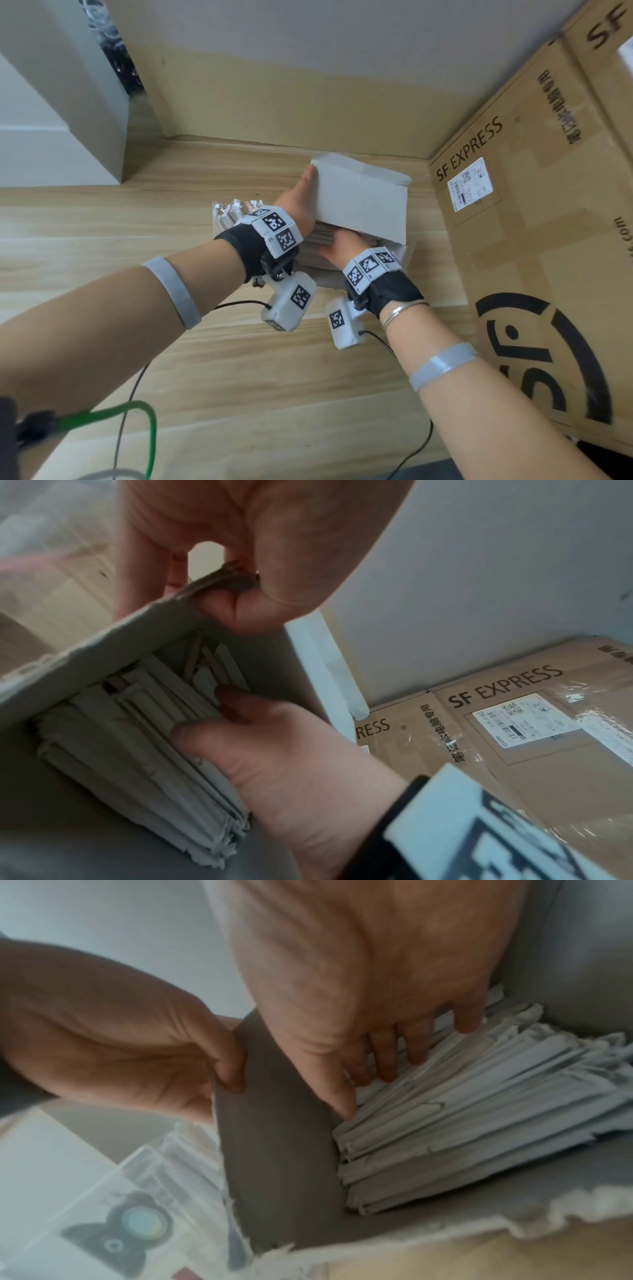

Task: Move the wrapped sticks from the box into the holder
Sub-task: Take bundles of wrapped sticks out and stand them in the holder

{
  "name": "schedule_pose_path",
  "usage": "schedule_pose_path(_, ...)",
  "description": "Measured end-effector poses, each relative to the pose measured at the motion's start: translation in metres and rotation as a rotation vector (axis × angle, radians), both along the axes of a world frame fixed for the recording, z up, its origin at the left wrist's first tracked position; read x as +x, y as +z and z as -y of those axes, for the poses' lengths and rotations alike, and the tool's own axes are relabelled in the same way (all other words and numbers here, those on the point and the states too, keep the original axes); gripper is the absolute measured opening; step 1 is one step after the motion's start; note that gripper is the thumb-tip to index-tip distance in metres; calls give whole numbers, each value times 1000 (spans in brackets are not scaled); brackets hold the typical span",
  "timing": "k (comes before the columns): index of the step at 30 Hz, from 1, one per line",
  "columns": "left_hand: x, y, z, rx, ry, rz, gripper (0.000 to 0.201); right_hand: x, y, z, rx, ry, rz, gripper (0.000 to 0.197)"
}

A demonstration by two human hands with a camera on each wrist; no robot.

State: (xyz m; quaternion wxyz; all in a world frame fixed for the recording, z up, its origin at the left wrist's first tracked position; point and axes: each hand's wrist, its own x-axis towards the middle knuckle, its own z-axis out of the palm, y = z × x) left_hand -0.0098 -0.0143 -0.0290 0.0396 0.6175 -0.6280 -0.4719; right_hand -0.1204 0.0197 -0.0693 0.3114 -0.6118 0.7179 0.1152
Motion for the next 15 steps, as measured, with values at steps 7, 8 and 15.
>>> schedule_pose_path(7,5,5,-4,16,33,-48,89,-1,-14,-2,48,144,-137,50)
schedule_pose_path(8,6,5,-4,16,43,-55,90,-2,-20,-3,48,171,-155,50)
schedule_pose_path(15,5,9,-4,50,94,-47,91,0,-11,4,55,30,-48,51)
